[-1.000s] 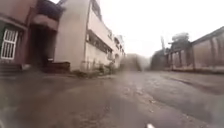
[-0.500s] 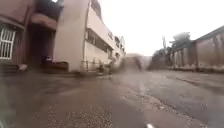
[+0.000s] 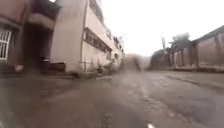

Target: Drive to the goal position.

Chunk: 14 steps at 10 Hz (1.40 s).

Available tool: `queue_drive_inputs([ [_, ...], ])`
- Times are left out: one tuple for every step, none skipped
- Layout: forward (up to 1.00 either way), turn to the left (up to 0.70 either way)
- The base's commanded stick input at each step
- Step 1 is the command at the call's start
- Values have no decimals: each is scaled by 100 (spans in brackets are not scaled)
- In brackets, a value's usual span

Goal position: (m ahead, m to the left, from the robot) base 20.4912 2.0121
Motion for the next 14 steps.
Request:
queue_drive_inputs([
  [50, -42],
  [50, -42],
  [50, -42],
  [50, -42],
  [50, -42],
  [50, -42],
  [50, -11],
  [50, 6],
  [50, 8],
  [50, 8],
  [50, 8],
  [50, 8],
  [50, 8],
  [50, 8],
])
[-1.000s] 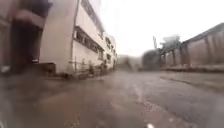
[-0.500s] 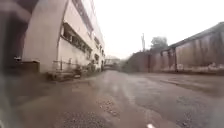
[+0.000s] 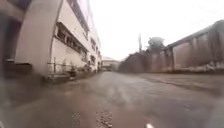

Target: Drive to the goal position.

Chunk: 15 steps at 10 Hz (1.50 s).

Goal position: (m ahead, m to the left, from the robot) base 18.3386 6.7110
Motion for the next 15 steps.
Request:
queue_drive_inputs([
  [50, 8],
  [50, 8],
  [50, 8],
  [50, 8],
  [50, 8],
  [50, 8],
  [50, 8],
  [50, 8],
  [50, 8],
  [50, 8],
  [50, 8],
  [50, 8],
  [50, 8],
  [50, 8],
  [50, 8],
])
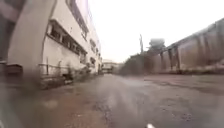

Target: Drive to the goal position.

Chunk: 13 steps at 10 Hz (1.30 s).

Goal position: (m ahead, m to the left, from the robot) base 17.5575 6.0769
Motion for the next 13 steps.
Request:
queue_drive_inputs([
  [50, 8],
  [50, 8],
  [50, 8],
  [50, 8],
  [50, 8],
  [50, 8],
  [50, 8],
  [50, 8],
  [50, 8],
  [50, 8],
  [50, 8],
  [50, 8],
  [50, 8],
])
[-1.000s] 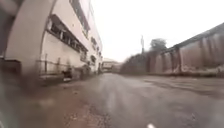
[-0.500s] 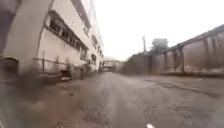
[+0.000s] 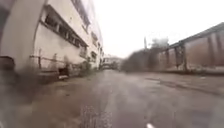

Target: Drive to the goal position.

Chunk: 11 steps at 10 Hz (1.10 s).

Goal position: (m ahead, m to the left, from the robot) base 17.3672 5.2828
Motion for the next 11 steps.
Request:
queue_drive_inputs([
  [50, 8],
  [50, 8],
  [50, 8],
  [50, 8],
  [50, 8],
  [50, 8],
  [50, -10],
  [50, -39],
  [50, -42],
  [50, -42],
  [50, -42],
])
